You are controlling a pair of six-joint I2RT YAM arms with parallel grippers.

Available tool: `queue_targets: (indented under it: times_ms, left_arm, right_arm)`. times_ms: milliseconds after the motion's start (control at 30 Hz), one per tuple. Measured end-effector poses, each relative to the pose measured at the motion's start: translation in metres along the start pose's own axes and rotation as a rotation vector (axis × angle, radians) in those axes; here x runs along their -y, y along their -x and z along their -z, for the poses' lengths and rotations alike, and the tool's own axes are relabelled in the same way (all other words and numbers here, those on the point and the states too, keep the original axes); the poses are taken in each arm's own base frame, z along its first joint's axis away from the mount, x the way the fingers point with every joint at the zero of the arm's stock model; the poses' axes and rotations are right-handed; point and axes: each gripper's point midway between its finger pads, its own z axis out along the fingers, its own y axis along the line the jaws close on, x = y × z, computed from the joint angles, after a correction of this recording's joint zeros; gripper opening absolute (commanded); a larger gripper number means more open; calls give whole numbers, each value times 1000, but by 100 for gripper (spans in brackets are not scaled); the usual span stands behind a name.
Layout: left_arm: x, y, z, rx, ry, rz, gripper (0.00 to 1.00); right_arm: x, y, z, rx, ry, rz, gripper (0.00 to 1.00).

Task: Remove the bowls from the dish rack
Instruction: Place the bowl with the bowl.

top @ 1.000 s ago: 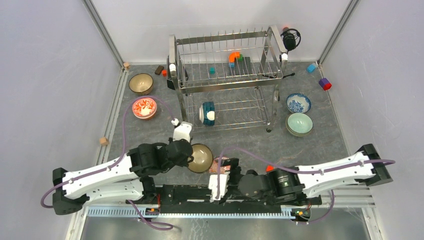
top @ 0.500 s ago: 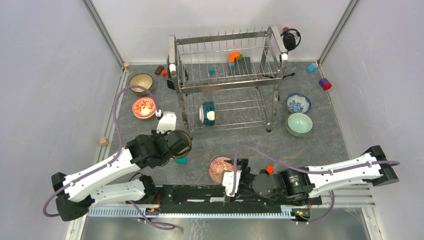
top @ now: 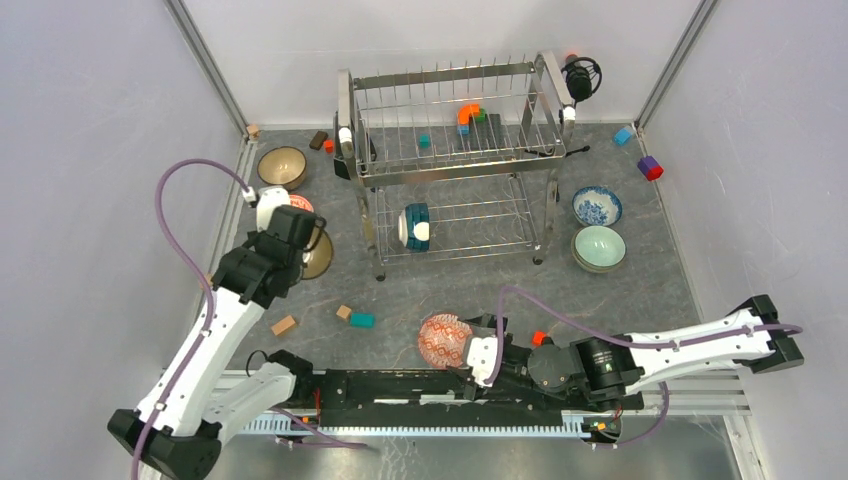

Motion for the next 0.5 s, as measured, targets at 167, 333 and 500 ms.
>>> queue_targets:
  times_ms: [167,333,500]
  left_arm:
    - [-10,25,-22,-23,53,129,2]
    - [4,68,-64,-52,34,312,2]
    - [18,124,-122,-65,24,489,2]
  right_arm:
    - [0,-7,0,16,-16,-20,89]
    - [4,-26,1,44,-68,-54,88]
    - [9,-35,-1,78,-133,-119,88]
